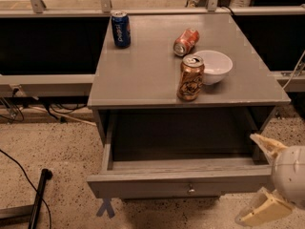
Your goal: Close top drawer
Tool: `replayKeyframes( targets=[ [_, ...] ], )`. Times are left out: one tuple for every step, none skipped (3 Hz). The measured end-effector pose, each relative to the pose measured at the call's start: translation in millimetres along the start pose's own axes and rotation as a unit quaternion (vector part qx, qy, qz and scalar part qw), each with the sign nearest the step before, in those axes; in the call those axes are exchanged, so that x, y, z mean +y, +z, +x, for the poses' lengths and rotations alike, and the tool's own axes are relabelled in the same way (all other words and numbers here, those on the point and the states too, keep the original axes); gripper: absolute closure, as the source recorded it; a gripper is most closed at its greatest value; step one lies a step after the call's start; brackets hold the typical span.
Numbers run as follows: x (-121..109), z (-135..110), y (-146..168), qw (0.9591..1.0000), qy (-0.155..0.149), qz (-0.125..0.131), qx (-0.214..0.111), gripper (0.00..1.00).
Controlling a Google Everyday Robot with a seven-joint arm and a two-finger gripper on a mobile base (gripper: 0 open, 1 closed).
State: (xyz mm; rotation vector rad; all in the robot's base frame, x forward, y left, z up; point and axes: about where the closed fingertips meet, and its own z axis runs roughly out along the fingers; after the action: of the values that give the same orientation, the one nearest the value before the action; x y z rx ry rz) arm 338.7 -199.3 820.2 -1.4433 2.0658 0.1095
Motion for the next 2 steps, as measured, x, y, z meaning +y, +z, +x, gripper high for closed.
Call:
replayKeyframes(
  targets=[
    [15.0, 52.6, 38.2, 1.0000, -0.005, -0.002, 0.002, 0.00],
    [36.6, 95.1, 66.9, 0.9994, 0.009, -0.007, -0.034, 0.00]
  ],
)
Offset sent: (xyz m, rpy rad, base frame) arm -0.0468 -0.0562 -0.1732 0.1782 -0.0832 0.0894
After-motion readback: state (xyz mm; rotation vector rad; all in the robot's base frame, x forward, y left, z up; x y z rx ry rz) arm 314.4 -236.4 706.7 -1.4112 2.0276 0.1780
